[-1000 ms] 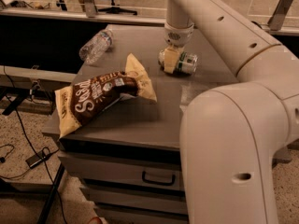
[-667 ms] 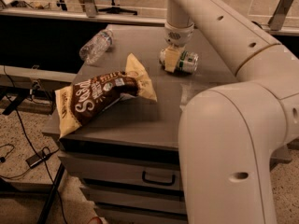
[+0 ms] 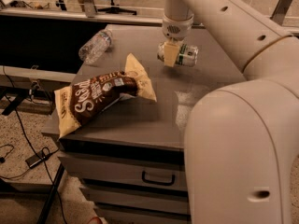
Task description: Place 7up can upright
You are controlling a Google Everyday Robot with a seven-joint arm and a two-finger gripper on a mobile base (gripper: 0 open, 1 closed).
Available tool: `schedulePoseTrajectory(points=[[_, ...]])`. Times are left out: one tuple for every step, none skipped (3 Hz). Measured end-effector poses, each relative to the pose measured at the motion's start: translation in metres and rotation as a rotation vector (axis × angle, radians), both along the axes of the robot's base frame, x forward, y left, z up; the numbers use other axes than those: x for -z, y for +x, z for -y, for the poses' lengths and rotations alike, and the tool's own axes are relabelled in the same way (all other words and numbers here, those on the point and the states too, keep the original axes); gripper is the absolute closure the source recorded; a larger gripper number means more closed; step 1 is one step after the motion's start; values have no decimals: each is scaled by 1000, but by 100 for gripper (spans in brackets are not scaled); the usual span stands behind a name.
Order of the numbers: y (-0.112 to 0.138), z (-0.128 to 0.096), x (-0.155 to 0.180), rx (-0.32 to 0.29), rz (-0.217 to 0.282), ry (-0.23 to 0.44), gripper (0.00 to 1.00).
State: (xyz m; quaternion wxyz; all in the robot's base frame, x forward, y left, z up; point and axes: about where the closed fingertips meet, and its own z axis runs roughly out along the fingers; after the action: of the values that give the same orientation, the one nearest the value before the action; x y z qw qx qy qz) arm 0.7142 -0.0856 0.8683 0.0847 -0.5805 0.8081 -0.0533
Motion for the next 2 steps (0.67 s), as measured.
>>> schedulePoseTrajectory(points=[[-16,-3,-23,-26,21,93,100],[-29,-1,-44,-49,39,261,100]])
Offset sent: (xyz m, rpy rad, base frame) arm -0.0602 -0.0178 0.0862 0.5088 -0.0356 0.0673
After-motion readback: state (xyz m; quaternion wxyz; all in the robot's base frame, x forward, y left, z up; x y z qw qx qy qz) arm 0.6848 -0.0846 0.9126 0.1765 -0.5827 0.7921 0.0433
